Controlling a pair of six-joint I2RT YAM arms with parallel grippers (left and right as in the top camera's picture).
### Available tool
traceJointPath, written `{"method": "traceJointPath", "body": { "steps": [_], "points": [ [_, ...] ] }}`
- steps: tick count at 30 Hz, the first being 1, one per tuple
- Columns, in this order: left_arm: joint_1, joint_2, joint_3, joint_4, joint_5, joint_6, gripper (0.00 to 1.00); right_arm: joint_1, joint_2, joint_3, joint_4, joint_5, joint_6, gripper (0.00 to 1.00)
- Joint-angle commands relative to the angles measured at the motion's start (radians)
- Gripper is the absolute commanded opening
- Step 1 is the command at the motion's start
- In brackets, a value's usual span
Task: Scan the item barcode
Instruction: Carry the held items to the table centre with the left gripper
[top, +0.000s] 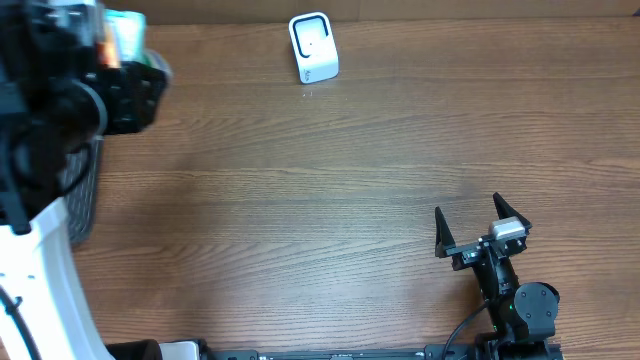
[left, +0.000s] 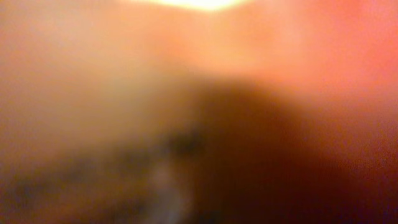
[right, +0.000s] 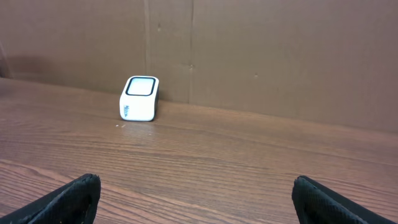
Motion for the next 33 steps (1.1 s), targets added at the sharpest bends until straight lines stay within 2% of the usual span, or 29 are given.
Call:
{"method": "traceJointPath", "body": {
  "steps": [1,9,14,22,26,33],
  "points": [
    [-0.103,0.005,-0.045,0.005,-0.070,-0.041,0.39,0.000,-0.008,-0.011,0.003,-0.001,-0.001,1.00],
    [-0.312,0.008,-0.295,0.074,-0.108,-0.107,0.39,0.000,-0.008,-0.011,0.003,-0.001,-0.001,1.00],
    [-0.433,0.009,-0.495,0.200,-0.108,-0.166,0.38,0.000,-0.008,-0.011,0.003,-0.001,-0.001,1.00],
    [-0.634,0.017,-0.789,0.481,-0.124,-0.334,0.34,0.000,-0.008,-0.011,0.003,-0.001,-0.001,1.00],
    [-0.732,0.080,-0.829,0.530,-0.195,-0.387,0.35,0.000,-0.008,-0.011,0.003,-0.001,-0.001,1.00],
    [-0.826,0.291,-0.808,0.619,-0.124,-0.427,0.36,0.000,-0.008,-0.011,0.003,-0.001,-0.001,1.00]
  ]
}}
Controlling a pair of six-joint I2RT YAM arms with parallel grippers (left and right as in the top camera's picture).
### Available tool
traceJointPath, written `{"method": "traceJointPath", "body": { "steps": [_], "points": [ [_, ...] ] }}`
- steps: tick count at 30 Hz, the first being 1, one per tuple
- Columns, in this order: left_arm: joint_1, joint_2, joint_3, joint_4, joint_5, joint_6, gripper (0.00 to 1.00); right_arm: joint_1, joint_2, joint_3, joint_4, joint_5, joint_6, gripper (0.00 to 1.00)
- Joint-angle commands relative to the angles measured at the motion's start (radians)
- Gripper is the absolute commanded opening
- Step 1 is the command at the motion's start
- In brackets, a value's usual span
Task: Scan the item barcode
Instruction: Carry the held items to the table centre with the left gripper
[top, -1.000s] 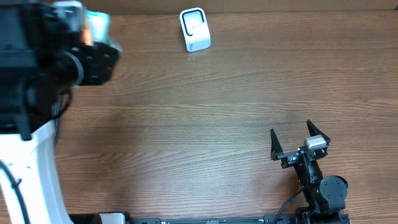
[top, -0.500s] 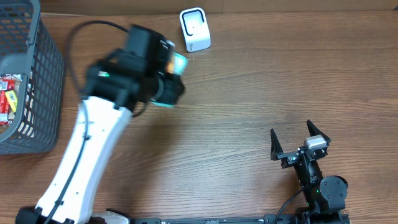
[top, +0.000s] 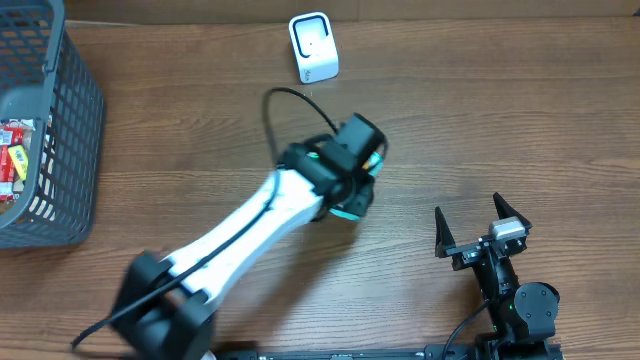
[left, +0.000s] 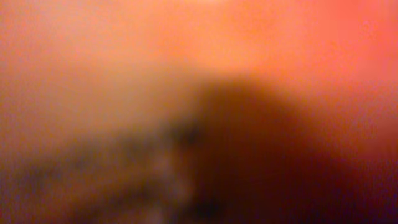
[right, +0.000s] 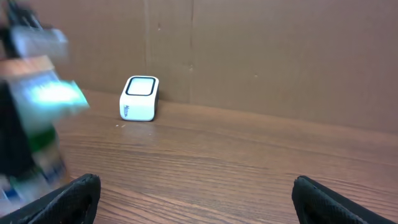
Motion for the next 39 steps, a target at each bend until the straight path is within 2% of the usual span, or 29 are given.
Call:
{"method": "traceJointPath", "body": {
  "steps": [1,6,8,11,14,21,27,33,39],
  "points": [
    [-0.017,0.098,0.032,0.041,0.050,-0.051,0.37,0.000,-0.008,-0.011,0.004,-0.001,-0.001,1.00],
    [-0.030,0.171,0.057,0.126,0.073,-0.068,0.36,0.000,-0.008,-0.011,0.003,-0.001,-0.001,1.00],
    [-0.039,0.175,0.057,0.159,0.057,-0.111,0.35,0.000,-0.008,-0.011,0.004,-0.001,-0.001,1.00],
    [-0.065,0.176,0.056,0.190,0.008,-0.147,0.42,0.000,-0.008,-0.011,0.003,-0.001,-0.001,1.00],
    [-0.100,0.181,0.056,0.194,-0.060,-0.147,0.45,0.000,-0.008,-0.011,0.004,-0.001,-0.001,1.00],
    [-0.166,0.214,0.056,0.194,-0.121,-0.147,0.45,0.000,-0.008,-0.011,0.004,-0.001,-0.001,1.00],
    [-0.169,0.217,0.056,0.192,-0.131,-0.146,0.47,0.000,-0.008,-0.011,0.004,-0.001,-0.001,1.00],
    [-0.167,0.217,0.056,0.197,-0.121,-0.147,0.63,0.000,-0.008,-0.011,0.003,-0.001,-0.001,1.00],
    [-0.167,0.217,0.056,0.202,-0.110,-0.146,0.91,0.000,-0.008,-0.011,0.003,-0.001,-0.001,1.00]
  ]
}}
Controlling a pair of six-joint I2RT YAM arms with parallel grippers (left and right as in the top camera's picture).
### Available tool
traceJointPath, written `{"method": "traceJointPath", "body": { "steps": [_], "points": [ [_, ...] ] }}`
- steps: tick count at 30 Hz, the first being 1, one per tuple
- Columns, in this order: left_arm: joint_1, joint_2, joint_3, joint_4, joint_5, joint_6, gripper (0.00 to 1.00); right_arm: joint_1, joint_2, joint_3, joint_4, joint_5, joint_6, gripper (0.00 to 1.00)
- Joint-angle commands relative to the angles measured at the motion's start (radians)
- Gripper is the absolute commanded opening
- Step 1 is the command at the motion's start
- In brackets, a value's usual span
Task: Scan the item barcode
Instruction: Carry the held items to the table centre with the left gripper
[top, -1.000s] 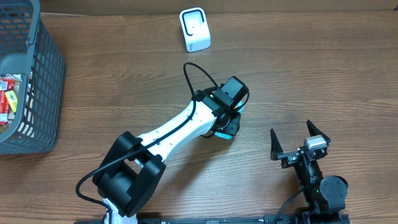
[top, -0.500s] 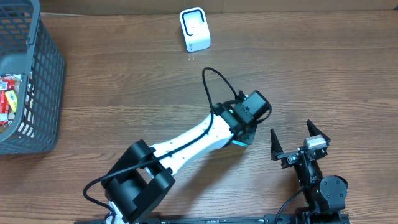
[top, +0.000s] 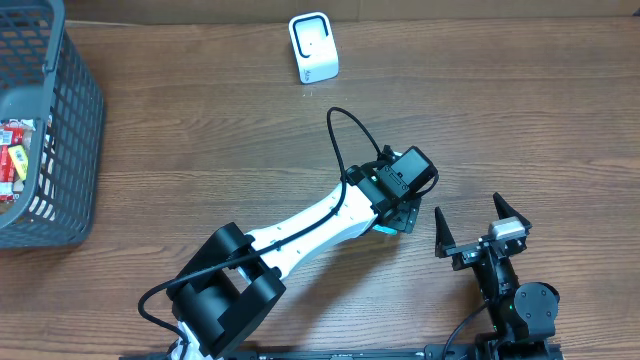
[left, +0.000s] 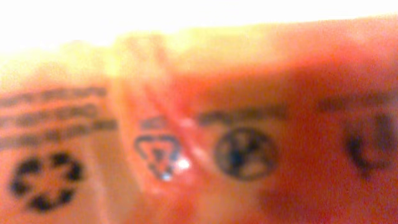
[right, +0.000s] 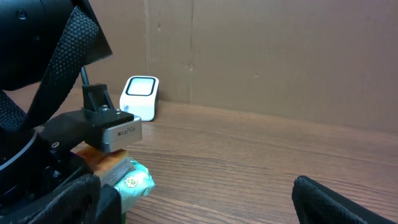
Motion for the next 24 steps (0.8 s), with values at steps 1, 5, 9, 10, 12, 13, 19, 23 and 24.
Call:
{"method": "traceJointPath", "body": {
  "steps": [1,5,9,10,12,13,19,23,24],
  "points": [
    [0.004,-0.002,0.026,0.013,0.000,-0.006,0.96,0.000,-0.008,-0.011,0.003,-0.001,-0.001,1.00],
    [0.010,-0.029,0.056,0.011,0.002,0.014,1.00,0.000,-0.008,-0.011,0.003,-0.001,-0.001,1.00],
    [0.024,-0.076,0.138,-0.027,0.002,0.021,1.00,0.000,-0.008,-0.011,0.003,-0.001,-0.001,1.00],
    [0.025,-0.087,0.163,-0.043,0.001,0.027,1.00,0.000,-0.008,-0.011,0.003,-0.001,-0.001,1.00],
    [0.026,-0.106,0.198,-0.066,-0.002,0.053,1.00,0.000,-0.008,-0.011,0.003,-0.001,-0.001,1.00],
    [0.027,-0.116,0.213,-0.076,-0.002,0.074,1.00,0.000,-0.008,-0.011,0.003,-0.001,-0.001,1.00],
    [0.035,-0.137,0.226,-0.124,-0.007,0.144,1.00,0.000,-0.008,-0.011,0.003,-0.001,-0.001,1.00],
    [0.043,-0.124,0.221,-0.201,-0.016,0.142,0.83,0.000,-0.008,-0.011,0.003,-0.001,-0.001,1.00],
    [0.044,-0.119,0.218,-0.209,-0.017,0.136,0.82,0.000,-0.008,-0.011,0.003,-0.001,-0.001,1.00]
  ]
}}
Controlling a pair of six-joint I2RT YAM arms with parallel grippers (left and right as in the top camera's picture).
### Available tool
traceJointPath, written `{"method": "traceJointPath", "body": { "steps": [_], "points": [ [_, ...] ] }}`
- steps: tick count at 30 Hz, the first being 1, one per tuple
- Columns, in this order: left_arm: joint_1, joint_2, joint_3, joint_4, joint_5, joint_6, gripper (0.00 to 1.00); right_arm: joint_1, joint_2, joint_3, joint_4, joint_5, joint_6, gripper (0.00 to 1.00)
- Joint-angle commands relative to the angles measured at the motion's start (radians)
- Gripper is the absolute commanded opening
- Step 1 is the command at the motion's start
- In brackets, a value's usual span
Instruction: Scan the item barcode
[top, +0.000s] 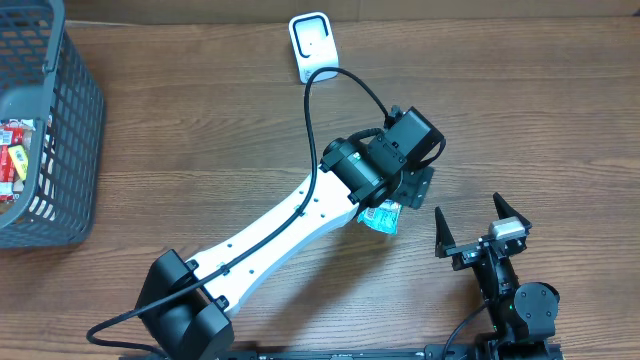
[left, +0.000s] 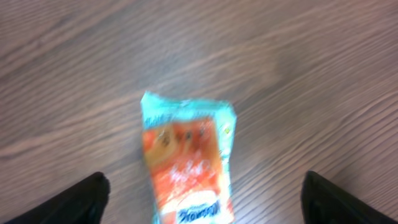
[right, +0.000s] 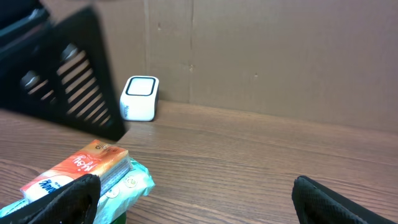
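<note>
An orange and teal snack packet (left: 188, 160) lies flat on the wooden table, also seen as the packet (top: 382, 216) in the overhead view and the packet (right: 84, 172) at the lower left of the right wrist view. My left gripper (left: 202, 198) hangs open above it, its black fingertips either side and clear of it. The white barcode scanner (top: 313, 46) stands at the far edge of the table; the scanner (right: 140, 98) faces the right wrist. My right gripper (right: 193, 200) rests open near the front edge, right of the packet, holding nothing.
A grey wire basket (top: 45, 130) with several more packets stands at the left edge of the table. A brown cardboard wall (right: 280, 56) rises behind the scanner. My left arm (top: 300, 225) stretches diagonally across the table's middle.
My left gripper was shut on the packet low over the table. Now it is open and higher, and the packet lies free on the wood beneath it.
My left gripper was at the basket with the packet filling its camera. Then it held the packet over the middle of the table, then low beside the right gripper. Now the packet lies released there. The right arm stayed still throughout.
</note>
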Motion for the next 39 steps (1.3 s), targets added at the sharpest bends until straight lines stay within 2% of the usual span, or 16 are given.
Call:
{"method": "traceJointPath", "body": {
  "steps": [1,5,7,10,15,16,19,24,30,39],
  "points": [
    [0.011,0.019,-0.008,-0.020,-0.016,0.019,0.82,0.000,-0.008,-0.011,0.003,-0.001,-0.001,1.00],
    [0.011,0.053,-0.017,-0.020,-0.020,0.020,0.82,0.000,-0.008,-0.011,0.003,-0.001,-0.001,1.00],
    [0.012,0.070,-0.017,-0.019,-0.019,0.019,0.77,0.000,-0.008,-0.011,0.003,-0.001,-0.001,1.00],
    [0.012,0.098,-0.017,-0.018,-0.018,0.018,0.64,0.000,-0.008,-0.011,0.003,-0.001,-0.001,1.00],
    [0.012,0.152,-0.017,-0.032,-0.015,0.012,0.59,0.000,-0.008,-0.011,0.003,-0.001,-0.001,1.00],
    [0.012,0.165,-0.017,-0.038,-0.015,0.012,0.54,0.000,-0.008,-0.011,0.003,-0.001,-0.001,1.00],
    [0.013,0.174,-0.017,-0.042,-0.004,0.012,0.47,0.000,-0.008,-0.011,0.003,-0.001,-0.001,1.00],
    [0.018,0.145,0.013,-0.041,0.003,0.012,0.45,0.000,-0.008,-0.011,0.003,-0.001,-0.001,1.00],
    [0.023,0.104,0.044,-0.050,0.004,0.012,0.25,0.000,-0.008,-0.011,0.003,-0.001,-0.001,1.00],
    [0.083,0.101,0.044,-0.148,0.003,0.013,0.26,0.000,-0.008,-0.011,0.003,-0.001,-0.001,1.00]
  ]
}}
